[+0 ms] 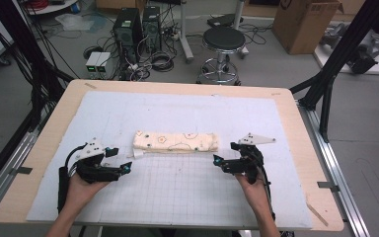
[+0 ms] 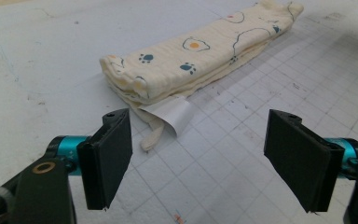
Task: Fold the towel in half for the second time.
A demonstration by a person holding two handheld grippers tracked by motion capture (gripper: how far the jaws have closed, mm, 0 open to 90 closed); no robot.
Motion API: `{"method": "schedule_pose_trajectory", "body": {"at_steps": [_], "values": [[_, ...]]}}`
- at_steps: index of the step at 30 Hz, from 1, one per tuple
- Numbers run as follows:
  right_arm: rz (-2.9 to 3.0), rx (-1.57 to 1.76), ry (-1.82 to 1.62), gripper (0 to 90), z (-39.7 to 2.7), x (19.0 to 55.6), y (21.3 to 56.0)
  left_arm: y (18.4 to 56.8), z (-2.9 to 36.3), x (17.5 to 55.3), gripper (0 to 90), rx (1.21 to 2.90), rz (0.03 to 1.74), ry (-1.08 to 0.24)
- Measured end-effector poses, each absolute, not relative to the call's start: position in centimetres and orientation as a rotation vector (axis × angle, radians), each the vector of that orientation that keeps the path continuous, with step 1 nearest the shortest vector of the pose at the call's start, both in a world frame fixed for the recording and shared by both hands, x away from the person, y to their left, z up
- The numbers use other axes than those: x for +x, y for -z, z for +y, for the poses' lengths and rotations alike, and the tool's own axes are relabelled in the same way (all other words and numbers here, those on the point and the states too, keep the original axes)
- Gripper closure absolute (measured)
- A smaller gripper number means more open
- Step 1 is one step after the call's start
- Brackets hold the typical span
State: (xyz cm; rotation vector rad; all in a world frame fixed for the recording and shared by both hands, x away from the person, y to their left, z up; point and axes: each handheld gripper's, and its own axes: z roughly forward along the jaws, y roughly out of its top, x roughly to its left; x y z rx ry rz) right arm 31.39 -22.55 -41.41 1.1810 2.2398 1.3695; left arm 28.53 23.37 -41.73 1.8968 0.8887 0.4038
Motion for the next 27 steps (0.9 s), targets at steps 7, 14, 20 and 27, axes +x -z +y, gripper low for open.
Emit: {"method": "schedule_pose_trajectory", "body": {"at_steps": [7,14,20,27], "values": [[2.233,1.158,-1.364,11.8,-23.6,30.1,41.6,41.7,23.3,27.9,23.8,1.908,0.879,-0.412],[2.228,1.139,-1.364,11.7,-24.6,29.1,41.8,41.9,23.3,27.5,23.6,1.916,0.874,-0.406],[2.219,1.150,-1.377,11.7,-25.1,28.5,41.8,42.0,23.4,26.9,23.4,1.919,0.867,-0.407],[2.210,1.147,-1.383,11.6,-25.6,27.7,41.8,41.9,23.9,26.1,23.3,1.910,0.874,-0.411]]}}
